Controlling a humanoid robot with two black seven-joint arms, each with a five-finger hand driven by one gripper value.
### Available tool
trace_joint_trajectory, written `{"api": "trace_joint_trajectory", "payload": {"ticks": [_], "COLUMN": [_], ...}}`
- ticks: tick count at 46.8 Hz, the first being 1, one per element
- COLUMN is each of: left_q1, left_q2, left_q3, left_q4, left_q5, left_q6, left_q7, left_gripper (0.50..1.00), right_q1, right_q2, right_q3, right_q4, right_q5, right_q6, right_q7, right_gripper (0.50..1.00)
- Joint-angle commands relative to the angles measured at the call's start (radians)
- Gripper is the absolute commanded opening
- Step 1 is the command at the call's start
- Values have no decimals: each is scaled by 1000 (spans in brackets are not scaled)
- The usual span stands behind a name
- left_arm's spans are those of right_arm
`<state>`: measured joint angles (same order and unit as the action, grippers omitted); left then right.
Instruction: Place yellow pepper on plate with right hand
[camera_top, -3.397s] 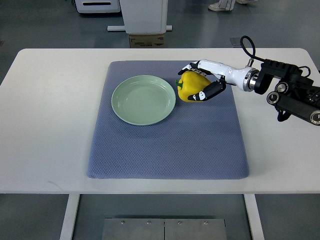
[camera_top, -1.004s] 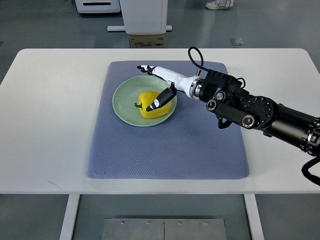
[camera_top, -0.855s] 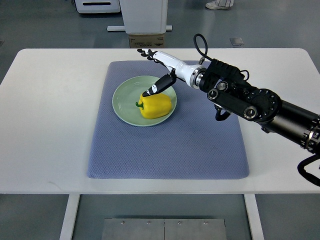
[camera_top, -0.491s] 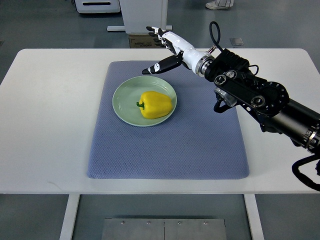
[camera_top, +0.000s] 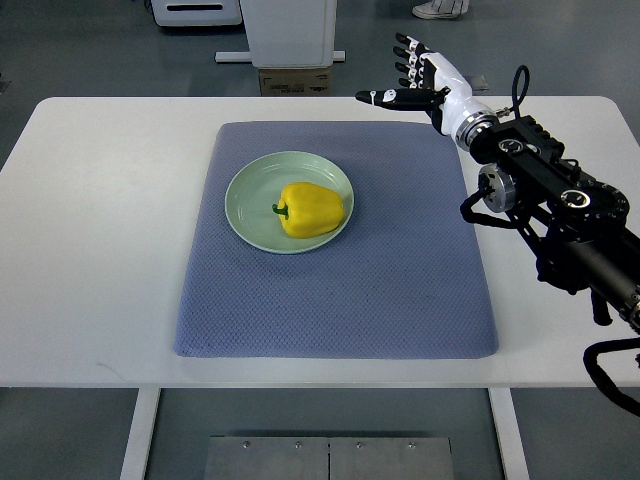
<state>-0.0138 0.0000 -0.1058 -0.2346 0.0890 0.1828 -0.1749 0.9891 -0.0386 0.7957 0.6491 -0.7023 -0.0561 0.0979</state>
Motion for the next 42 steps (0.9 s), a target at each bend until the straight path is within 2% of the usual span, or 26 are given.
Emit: {"api": "trace_joint_trajectory", "payload": {"ticks": [1, 19, 42], "left_q1": [0, 0, 0], "left_q2": [0, 0, 0], "left_q3": [0, 0, 0], "left_q4": [0, 0, 0], "left_q5": [0, 0, 0], "left_q6": [0, 0, 0], "left_q7": [0, 0, 0], "left_gripper": [1000, 1000, 1000], "right_q1": [-35, -144, -181], "right_q2": [0, 3, 0], "right_q3": [86, 304, 313], "right_q4": [-8, -5, -2], "right_q5": [0, 4, 63], "right_q6": [1, 2, 2], "right_q7": [0, 0, 5], "right_gripper": [991, 998, 1000]}}
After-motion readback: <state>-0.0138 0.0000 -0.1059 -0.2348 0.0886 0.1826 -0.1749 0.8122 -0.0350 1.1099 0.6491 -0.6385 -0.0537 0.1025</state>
